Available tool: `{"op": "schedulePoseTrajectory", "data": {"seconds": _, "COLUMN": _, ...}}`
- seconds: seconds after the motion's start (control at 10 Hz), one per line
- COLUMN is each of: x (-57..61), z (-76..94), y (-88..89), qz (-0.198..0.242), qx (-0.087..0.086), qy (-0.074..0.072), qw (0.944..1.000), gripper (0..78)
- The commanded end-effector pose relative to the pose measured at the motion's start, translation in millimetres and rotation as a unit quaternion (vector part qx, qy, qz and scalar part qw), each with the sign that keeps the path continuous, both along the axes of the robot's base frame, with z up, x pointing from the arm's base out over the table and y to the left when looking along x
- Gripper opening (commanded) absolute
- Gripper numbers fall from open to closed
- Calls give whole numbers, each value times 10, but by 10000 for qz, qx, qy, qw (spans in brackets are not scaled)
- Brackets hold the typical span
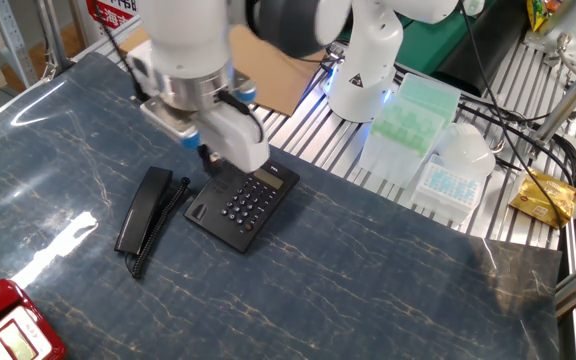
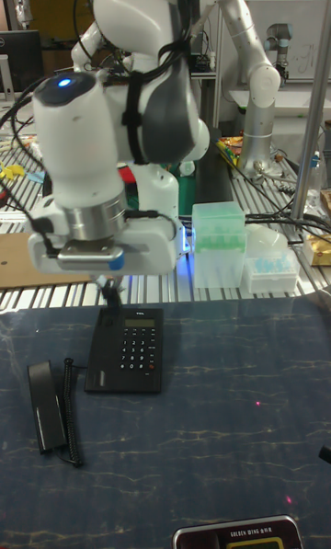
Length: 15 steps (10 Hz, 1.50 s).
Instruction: Place the handset of the telephone on the corresponding phone cradle
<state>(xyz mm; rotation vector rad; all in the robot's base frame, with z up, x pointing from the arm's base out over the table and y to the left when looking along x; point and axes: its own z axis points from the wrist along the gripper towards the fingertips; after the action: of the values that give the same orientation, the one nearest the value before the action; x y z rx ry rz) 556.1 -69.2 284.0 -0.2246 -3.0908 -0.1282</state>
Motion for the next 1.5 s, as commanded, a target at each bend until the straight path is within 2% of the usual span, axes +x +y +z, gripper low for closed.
{"op": "schedulePoseTrajectory", "data": {"seconds": 0.1, "x": 168, "z": -289, "y": -397, "qz": 466, "qx": 28, "qy": -258, "qw": 9986, "gripper": 0}}
{"op": "schedulePoseTrajectory", "data": {"seconds": 0.5, "x": 316, "z": -450, "y": -715, "qz": 924, "qx": 27, "qy": -323, "qw": 9952, "gripper": 0}}
{"op": "schedulePoseTrajectory", "data": {"seconds": 0.8, "x": 383, "z": -518, "y": -897, "qz": 1139, "qx": 24, "qy": -365, "qw": 9928, "gripper": 0}}
{"op": "schedulePoseTrajectory", "data": {"seconds": 1.2, "x": 422, "z": -631, "y": -1018, "qz": 1301, "qx": 10, "qy": -379, "qw": 9908, "gripper": 0}}
{"op": "schedulePoseTrajectory", "data": {"seconds": 1.3, "x": 432, "z": -723, "y": -1067, "qz": 1368, "qx": -33, "qy": -426, "qw": 9897, "gripper": 0}}
{"op": "schedulePoseTrajectory", "data": {"seconds": 1.5, "x": 434, "z": -785, "y": -1094, "qz": 1383, "qx": -15, "qy": -428, "qw": 9895, "gripper": 0}}
